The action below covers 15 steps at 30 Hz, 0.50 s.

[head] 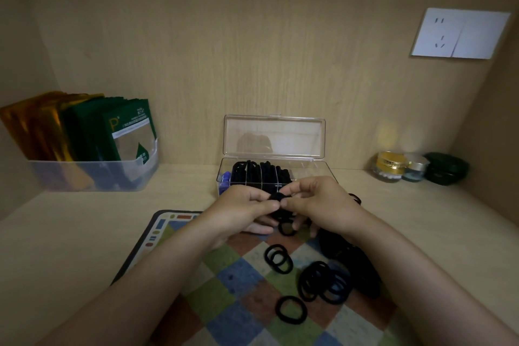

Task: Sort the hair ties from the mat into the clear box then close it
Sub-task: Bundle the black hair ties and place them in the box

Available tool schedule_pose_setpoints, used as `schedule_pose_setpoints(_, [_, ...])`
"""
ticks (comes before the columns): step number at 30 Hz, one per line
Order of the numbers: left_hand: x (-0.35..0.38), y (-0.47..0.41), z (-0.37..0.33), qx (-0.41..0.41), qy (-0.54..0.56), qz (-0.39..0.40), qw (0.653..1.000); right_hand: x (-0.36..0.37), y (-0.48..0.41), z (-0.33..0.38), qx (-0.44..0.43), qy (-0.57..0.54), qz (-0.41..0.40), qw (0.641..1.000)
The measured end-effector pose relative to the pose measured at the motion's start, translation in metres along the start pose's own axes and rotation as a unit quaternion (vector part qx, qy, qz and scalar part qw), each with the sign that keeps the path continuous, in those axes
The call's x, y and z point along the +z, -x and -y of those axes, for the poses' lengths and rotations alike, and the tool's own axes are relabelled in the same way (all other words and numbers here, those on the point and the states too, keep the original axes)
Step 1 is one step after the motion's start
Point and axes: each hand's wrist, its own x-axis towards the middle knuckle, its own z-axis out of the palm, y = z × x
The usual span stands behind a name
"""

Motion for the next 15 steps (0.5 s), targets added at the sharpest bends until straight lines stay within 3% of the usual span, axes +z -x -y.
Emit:
schedule_pose_setpoints(3, [-0.006,-0.001,-0.001,0.009,-0.052,-0.048,0.997,-0.011,-0.001,-0.004,-0.034,0.14,-0.029,0.989])
schedule_pose_setpoints(6, [-0.017,-0.003,0.0,0.01,-0.087,-0.077,0.993,-0.013,0.0,-0.009,-0.08,0.339,-0.008,0.937])
schedule_pose_setpoints(8, [-0.021,-0.003,-0.002,0.005,-0.079,-0.087,0.993,-0.008,0.001,-0.009,-0.098,0.413,0.027,0.905])
schedule_pose_setpoints(11, [-0.021,-0.002,-0.004,-0.005,-0.072,-0.083,0.994,-0.004,-0.002,-0.01,-0.125,0.429,0.037,0.894])
schedule_pose_setpoints(15, [-0.021,-0.002,-0.002,-0.018,-0.078,-0.075,0.994,-0.009,0.001,-0.008,-0.133,0.328,0.06,0.933])
